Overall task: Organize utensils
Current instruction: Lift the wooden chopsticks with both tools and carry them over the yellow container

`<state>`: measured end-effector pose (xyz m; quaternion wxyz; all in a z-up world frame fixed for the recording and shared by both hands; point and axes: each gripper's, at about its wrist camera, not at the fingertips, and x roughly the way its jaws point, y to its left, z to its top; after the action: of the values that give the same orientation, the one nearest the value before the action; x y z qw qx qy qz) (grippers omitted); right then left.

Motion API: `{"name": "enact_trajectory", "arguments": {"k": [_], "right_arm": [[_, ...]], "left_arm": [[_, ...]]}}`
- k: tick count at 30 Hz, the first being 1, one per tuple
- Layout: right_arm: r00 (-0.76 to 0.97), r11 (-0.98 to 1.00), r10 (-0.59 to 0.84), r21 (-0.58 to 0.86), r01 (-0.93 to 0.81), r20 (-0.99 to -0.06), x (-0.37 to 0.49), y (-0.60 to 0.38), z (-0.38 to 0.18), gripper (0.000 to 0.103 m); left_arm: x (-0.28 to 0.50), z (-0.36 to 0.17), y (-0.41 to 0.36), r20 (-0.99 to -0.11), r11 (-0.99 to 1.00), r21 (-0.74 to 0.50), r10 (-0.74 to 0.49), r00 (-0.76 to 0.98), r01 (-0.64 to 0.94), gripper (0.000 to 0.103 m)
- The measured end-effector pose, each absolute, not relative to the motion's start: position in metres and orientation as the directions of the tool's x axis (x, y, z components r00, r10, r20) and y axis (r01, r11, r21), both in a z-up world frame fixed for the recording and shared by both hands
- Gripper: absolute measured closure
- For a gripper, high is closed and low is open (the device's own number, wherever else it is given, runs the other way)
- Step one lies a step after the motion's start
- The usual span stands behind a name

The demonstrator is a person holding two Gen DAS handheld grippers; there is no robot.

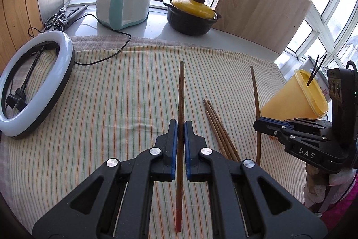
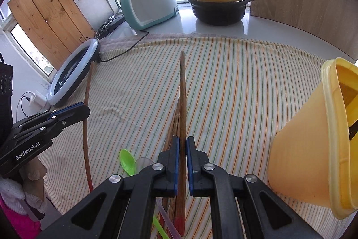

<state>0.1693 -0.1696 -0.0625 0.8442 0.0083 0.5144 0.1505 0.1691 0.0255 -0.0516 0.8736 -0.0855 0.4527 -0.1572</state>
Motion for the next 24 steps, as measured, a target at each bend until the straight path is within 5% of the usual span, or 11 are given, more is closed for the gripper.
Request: {"name": "enact_trajectory", "arguments": {"k": [24], "right_arm": [[0.684, 0.947, 0.314, 0.163, -0.278, -0.658, 0.093, -0.212, 0.046, 0.099]], "left_arm": [[0.127, 0.036, -0.006, -0.606, 0.893, -0.301, -0.451, 0.655, 0.336, 0.099]]}}
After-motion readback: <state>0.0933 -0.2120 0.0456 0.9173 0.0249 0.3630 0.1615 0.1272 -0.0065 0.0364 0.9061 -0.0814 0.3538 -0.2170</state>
